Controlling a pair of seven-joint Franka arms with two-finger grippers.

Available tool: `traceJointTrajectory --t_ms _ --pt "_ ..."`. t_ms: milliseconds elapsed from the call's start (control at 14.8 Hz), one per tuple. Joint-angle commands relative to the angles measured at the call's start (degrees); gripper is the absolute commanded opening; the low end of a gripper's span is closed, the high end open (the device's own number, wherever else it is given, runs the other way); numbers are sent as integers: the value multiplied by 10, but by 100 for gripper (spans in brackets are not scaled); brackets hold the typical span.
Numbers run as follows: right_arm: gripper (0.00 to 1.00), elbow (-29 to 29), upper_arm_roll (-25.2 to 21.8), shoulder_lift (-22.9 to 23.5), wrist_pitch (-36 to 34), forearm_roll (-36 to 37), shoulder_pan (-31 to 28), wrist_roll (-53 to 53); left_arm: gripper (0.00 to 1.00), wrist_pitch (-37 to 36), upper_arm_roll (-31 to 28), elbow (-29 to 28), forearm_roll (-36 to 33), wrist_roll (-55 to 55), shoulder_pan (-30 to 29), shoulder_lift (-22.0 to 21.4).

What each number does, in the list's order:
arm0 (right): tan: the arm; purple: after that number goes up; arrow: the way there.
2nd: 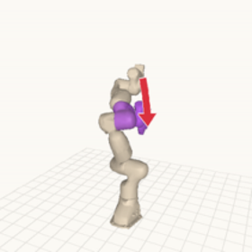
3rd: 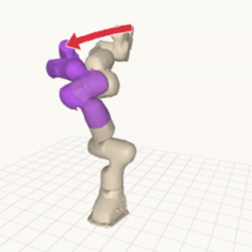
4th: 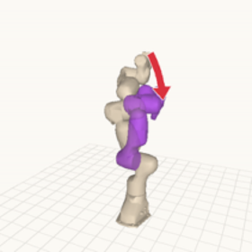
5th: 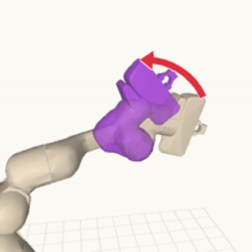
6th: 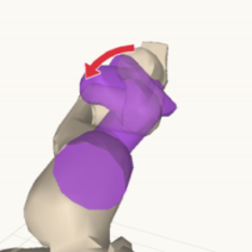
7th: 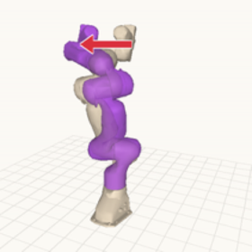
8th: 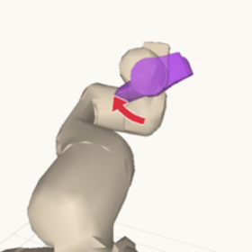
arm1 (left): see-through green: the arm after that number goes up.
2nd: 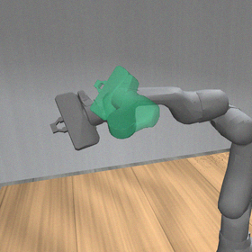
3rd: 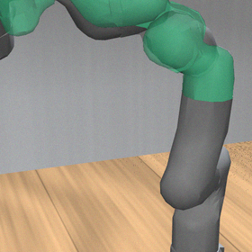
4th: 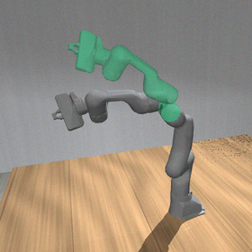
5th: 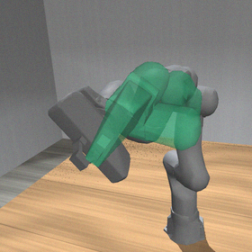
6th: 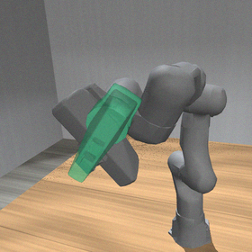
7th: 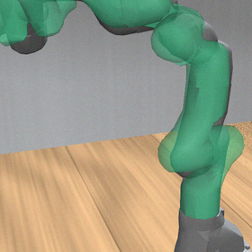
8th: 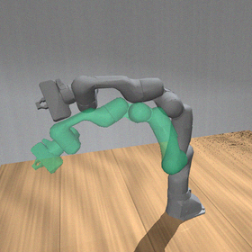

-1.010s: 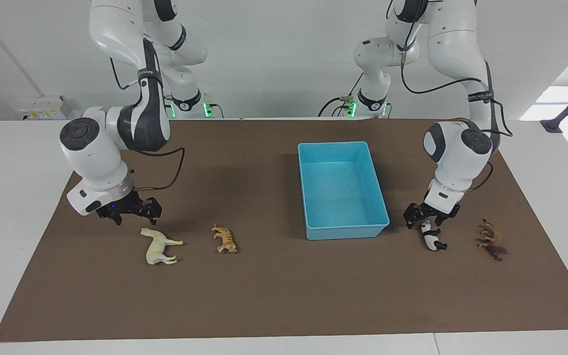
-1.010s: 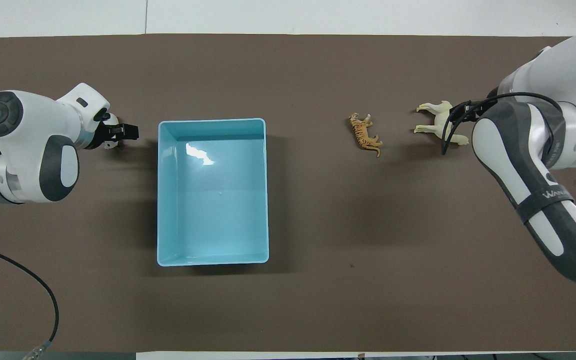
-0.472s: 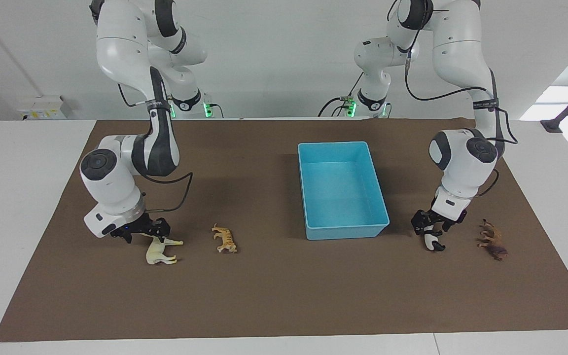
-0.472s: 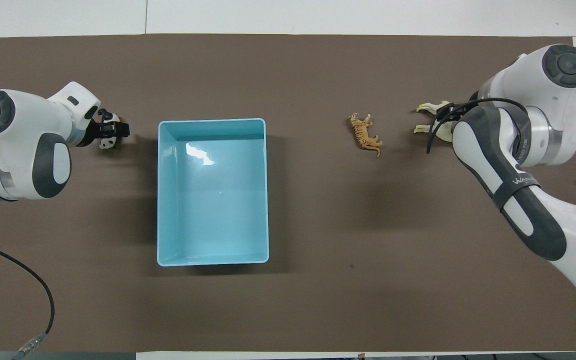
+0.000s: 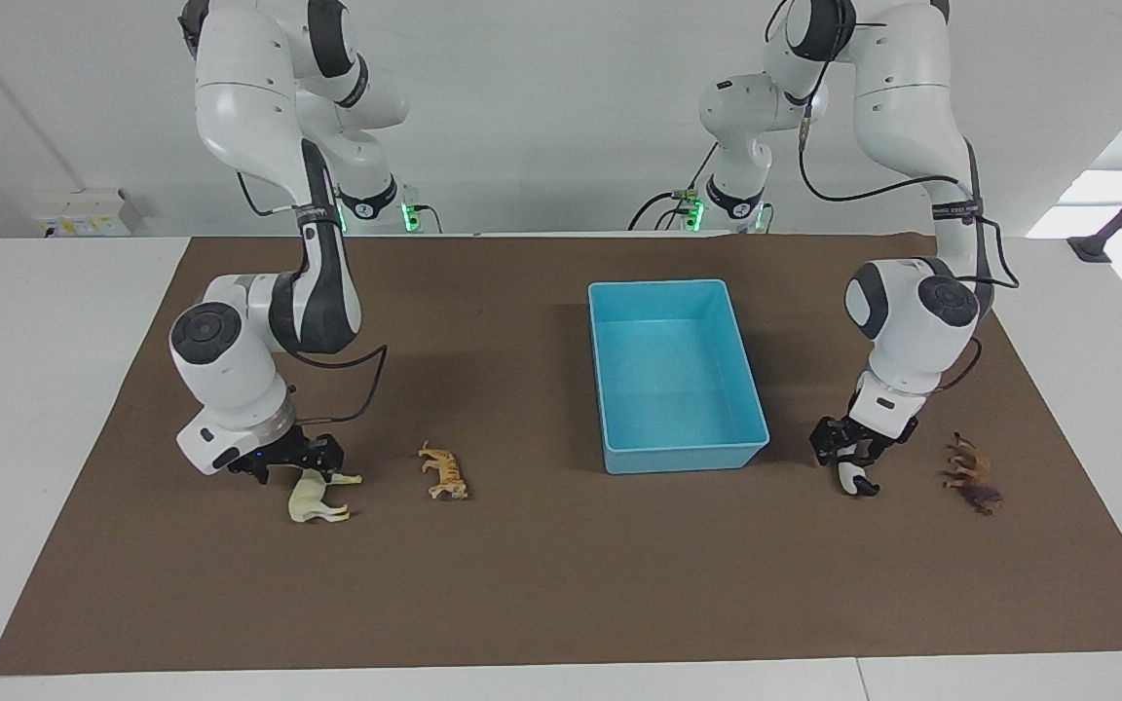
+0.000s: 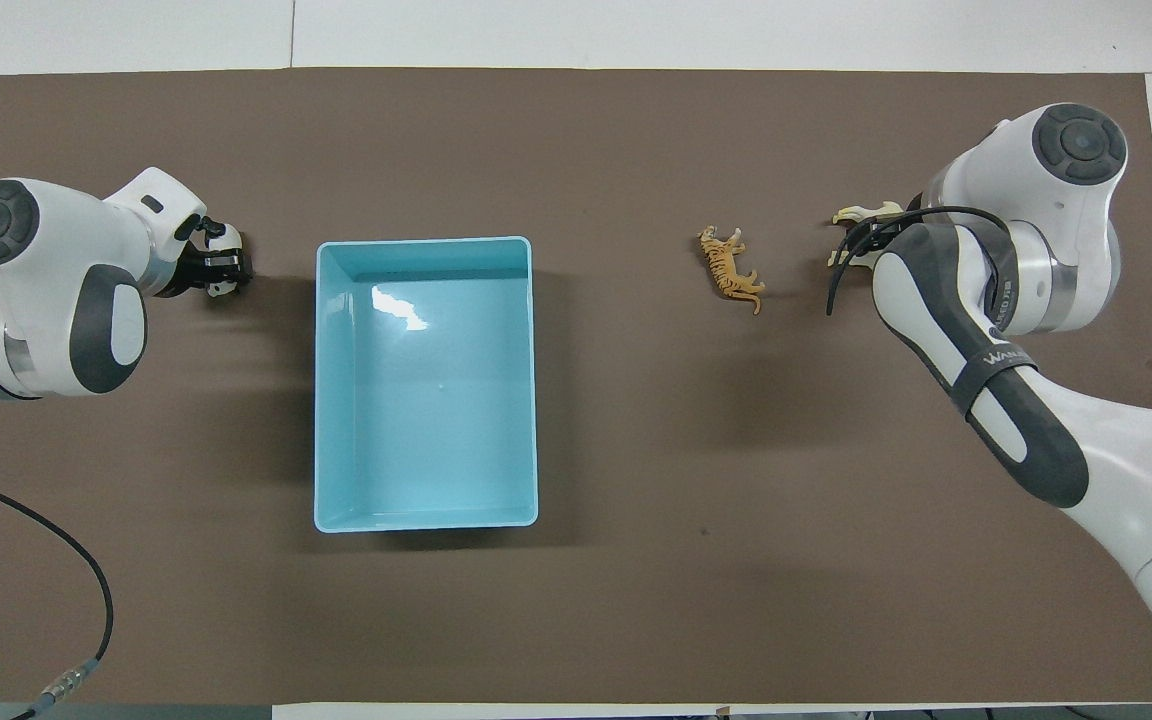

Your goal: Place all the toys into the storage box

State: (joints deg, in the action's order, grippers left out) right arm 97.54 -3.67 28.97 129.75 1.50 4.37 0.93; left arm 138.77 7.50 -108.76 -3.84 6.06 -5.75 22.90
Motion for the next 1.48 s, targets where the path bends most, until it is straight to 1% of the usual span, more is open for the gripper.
traceJointTrajectory --t_ms 0,67,202,269,337,404,539,606,674,741,808,876,1010,1078,1145,1280,1347,1415 --pt "100 2 2 11 24 0 0 -6 0 -64 2 53 -9 40 5 7" --pt "99 1 2 11 25 0 -1 -8 0 -98 3 73 -8 58 14 2" --pt "97 5 2 11 26 0 -1 -10 0 -203 6 129 -6 95 42 -11" --pt "86 8 2 11 28 0 -3 -15 0 -251 8 142 0 123 61 -34" --pt "77 9 2 10 28 0 -5 -28 0 -279 8 141 20 165 84 -56" --pt "77 15 2 9 35 0 -9 -40 1 -293 8 134 36 218 113 -79" --pt "77 40 2 5 65 -1 -12 -44 2 -311 7 121 39 306 183 -94" --pt "77 44 2 5 74 -1 -12 -44 4 -308 7 102 39 335 208 -101" --pt "77 45 2 5 77 -1 -12 -44 18 -301 7 70 39 347 230 -117" --pt "77 42 2 6 80 -1 -13 -44 69 -292 6 45 39 345 242 -128" --pt "73 35 2 6 81 -1 -14 -44 100 -299 6 41 38 335 241 -132" --pt "68 23 2 6 81 -3 -13 -43 100 -299 5 41 37 327 238 -135" --pt "68 -14 2 16 75 -5 -16 -41 100 -301 0 44 35 324 233 -149" --pt "69 -30 2 22 74 -30 -17 -41 100 -303 0 49 29 323 221 -152" --pt "70 -33 2 25 78 -55 -15 -41 100 -301 0 57 8 313 201 -151" --pt "71 -29 2 25 81 -70 -10 -39 100 -260 0 58 -41 221 138 -145" --pt "71 -26 2 25 82 -72 -10 -39 100 -232 0 60 -56 153 88 -141" --pt "70 -17 2 25 92 -72 -13 -38 100 -204 1 60 -58 92 43 -135"
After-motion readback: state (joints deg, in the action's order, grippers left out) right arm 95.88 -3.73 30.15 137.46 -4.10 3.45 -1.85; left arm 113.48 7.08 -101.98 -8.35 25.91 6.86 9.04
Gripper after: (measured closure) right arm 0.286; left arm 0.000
